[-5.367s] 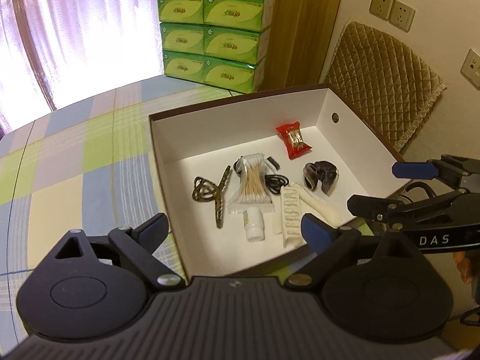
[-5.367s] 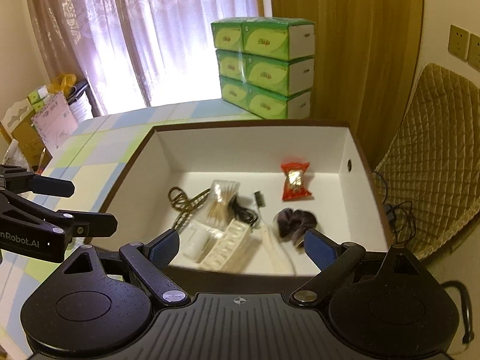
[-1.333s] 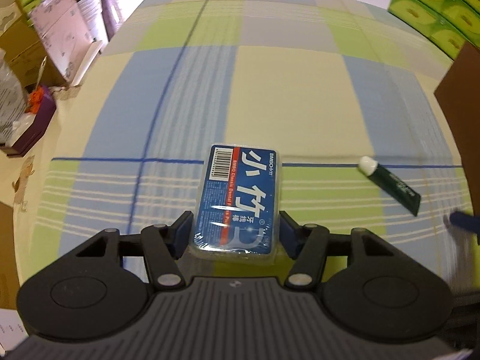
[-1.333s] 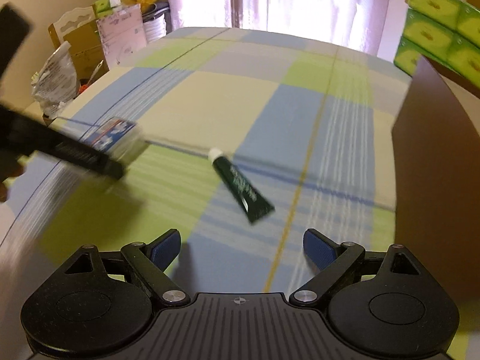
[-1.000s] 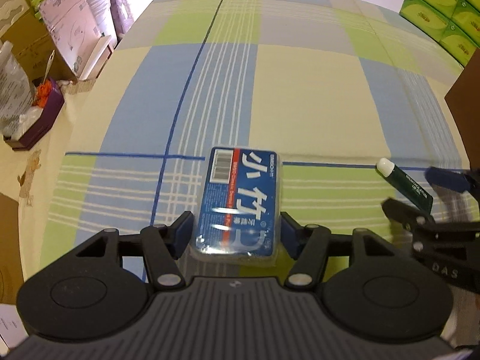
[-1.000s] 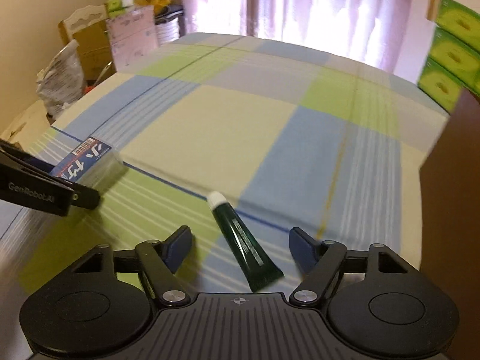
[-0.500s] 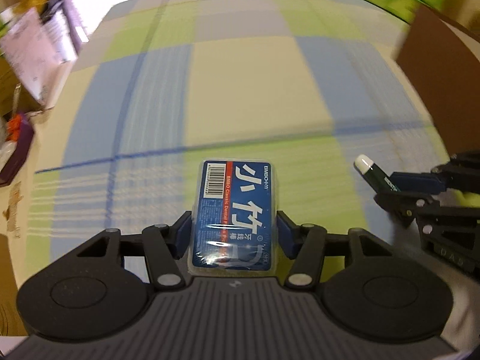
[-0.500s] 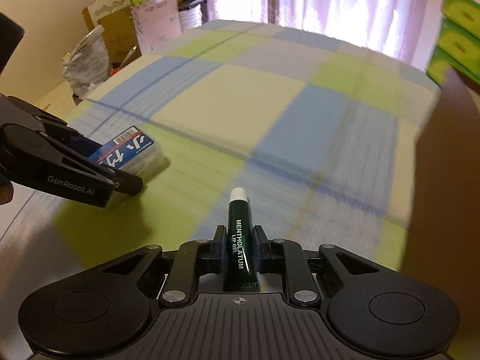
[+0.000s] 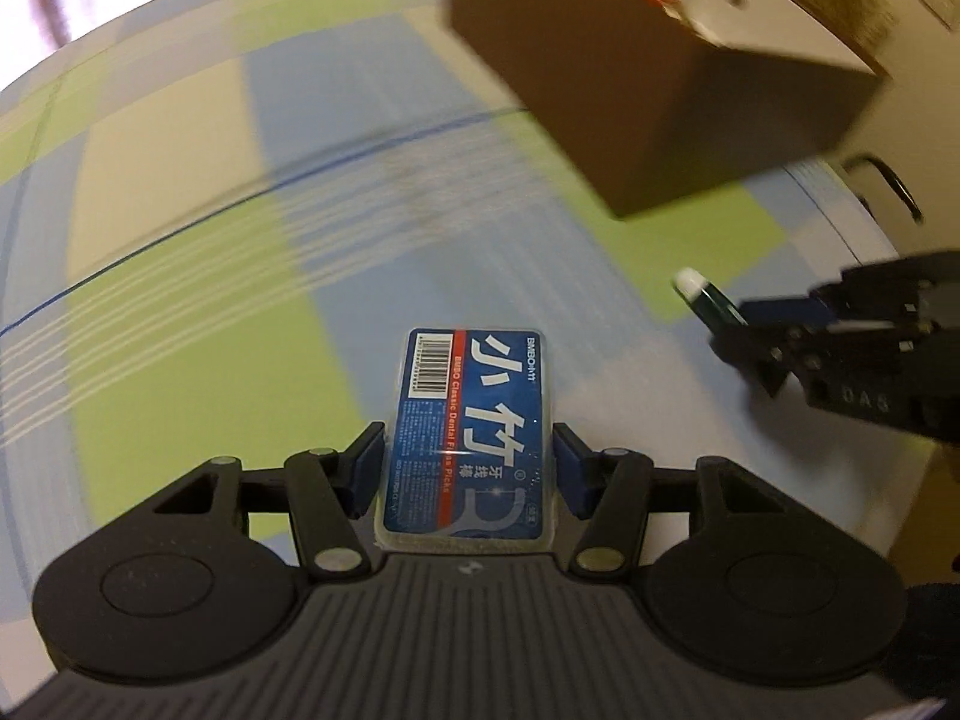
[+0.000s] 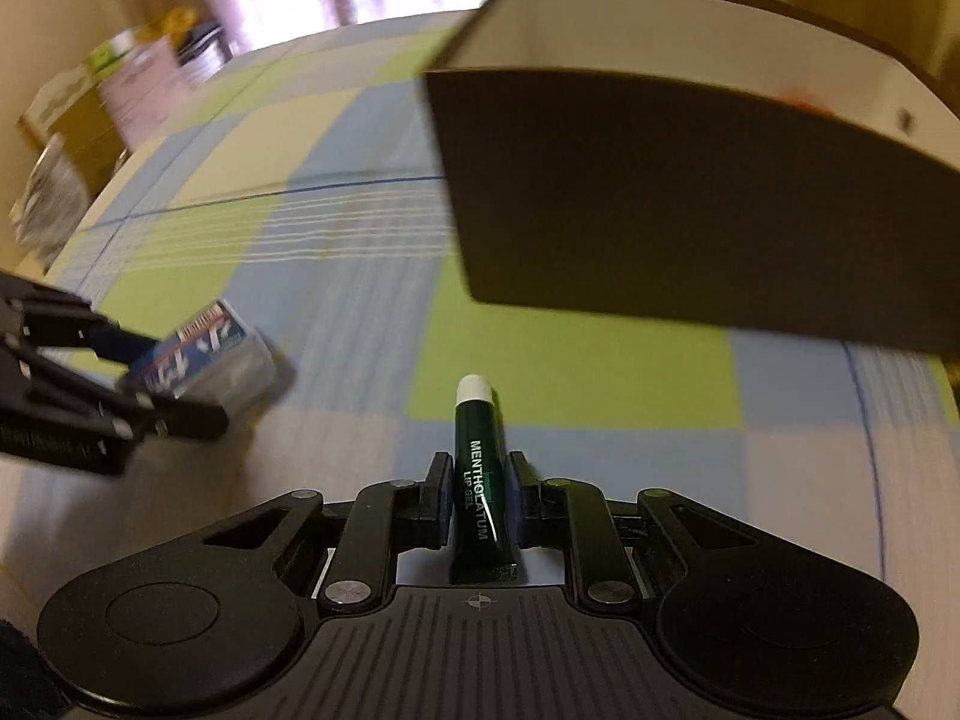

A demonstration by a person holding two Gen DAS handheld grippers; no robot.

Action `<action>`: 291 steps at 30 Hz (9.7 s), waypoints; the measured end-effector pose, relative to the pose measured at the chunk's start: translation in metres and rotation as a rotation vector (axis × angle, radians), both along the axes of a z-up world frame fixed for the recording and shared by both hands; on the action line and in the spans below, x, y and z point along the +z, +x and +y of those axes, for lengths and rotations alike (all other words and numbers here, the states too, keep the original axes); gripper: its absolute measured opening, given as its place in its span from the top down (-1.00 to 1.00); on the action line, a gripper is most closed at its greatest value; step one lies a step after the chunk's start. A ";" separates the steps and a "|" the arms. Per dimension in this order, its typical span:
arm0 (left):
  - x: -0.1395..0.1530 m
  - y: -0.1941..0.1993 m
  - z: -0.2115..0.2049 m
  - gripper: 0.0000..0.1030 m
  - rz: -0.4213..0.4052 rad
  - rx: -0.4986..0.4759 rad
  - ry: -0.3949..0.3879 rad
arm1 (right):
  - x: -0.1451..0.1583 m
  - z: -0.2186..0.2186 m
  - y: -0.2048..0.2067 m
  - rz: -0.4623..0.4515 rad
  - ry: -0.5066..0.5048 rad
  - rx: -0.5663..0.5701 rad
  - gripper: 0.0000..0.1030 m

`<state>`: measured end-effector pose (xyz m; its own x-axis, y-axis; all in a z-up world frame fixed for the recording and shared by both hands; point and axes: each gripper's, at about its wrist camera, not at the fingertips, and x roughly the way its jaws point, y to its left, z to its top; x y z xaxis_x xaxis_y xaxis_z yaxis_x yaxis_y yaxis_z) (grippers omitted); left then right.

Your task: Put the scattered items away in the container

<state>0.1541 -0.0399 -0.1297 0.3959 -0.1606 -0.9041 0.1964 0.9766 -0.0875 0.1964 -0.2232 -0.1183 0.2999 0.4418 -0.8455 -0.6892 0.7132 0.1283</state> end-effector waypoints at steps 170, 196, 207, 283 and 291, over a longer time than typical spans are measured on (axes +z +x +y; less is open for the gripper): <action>0.122 0.151 -0.189 -0.78 -0.098 -0.154 0.116 | 0.106 -0.114 0.203 -0.054 0.055 0.364 -0.86; 0.145 0.088 -0.188 -0.95 -0.246 -0.034 0.093 | 0.119 -0.139 0.135 -0.162 0.154 0.044 -0.86; 0.160 0.053 -0.165 -0.95 -0.308 0.009 0.103 | 0.132 -0.141 0.083 -0.204 0.218 -0.172 -0.86; 0.148 -0.096 -0.124 -0.95 -0.285 -0.076 0.082 | 0.131 -0.145 -0.100 -0.229 0.144 -0.361 -0.86; 0.147 -0.092 -0.128 -0.95 -0.282 -0.068 0.084 | 0.129 -0.143 -0.092 -0.237 0.136 -0.339 -0.86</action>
